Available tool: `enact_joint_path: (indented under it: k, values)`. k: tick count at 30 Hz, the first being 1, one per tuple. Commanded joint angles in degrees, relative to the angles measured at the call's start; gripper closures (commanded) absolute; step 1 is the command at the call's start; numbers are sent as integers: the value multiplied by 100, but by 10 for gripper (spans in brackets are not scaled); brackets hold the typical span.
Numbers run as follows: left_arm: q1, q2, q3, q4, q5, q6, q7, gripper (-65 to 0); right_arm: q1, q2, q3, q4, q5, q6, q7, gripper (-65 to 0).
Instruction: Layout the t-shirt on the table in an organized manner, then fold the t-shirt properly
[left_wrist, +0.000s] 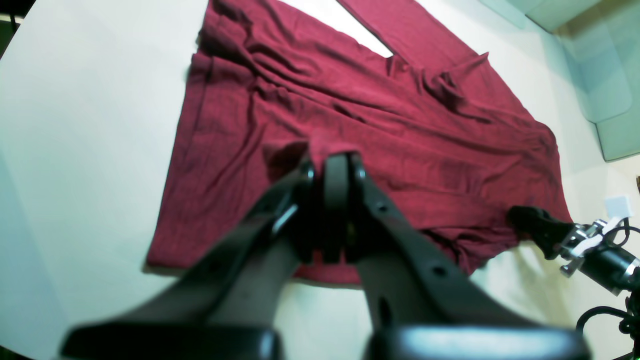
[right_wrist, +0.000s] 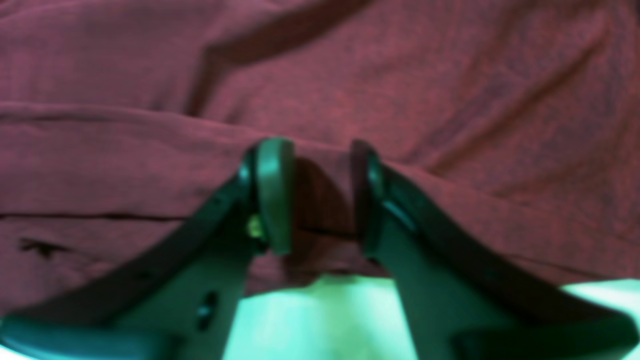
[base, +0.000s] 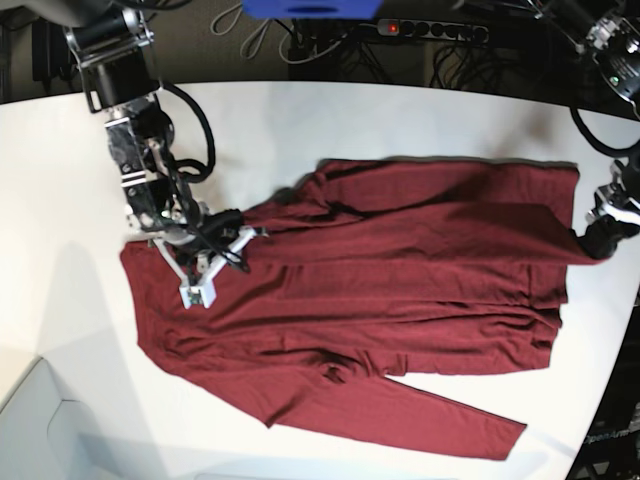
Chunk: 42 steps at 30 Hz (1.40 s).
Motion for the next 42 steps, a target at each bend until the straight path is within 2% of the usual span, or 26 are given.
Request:
enact_joint_path:
  k: [1,5,9,18,19,24,34,42]
  values:
    - [-52,-108,-17,73,-177,35,-112,-4,130,17,18,92,17,10,145,-262]
    - [-52,-108,-17,73,-177,35,-121,-4,104,-1,18,101,17,10,145,-305]
    - [-52,-108,-17,73,-177,35,-121,-4,69,17,-211,92,17,18,163,-290]
    - [-43,-99,-17,73,-177,35,-94,-4,16,34,-307,83,8,1,128,-12]
    - [-43,-99,-17,73,-177,35,-94,-4,16,78,-307,83,8,1,128,0]
    - [-43,-99,-17,73,-177,35,-77,-4,60,193,-254,127,8,1,128,0]
    - [133,-99,-26,73,-186,35,-85,-4,-327,254,748,672,25,18,128,0]
    - [581,68,-26,82,-186,35,-68,-4,-582,245,809,760,25,18,145,0]
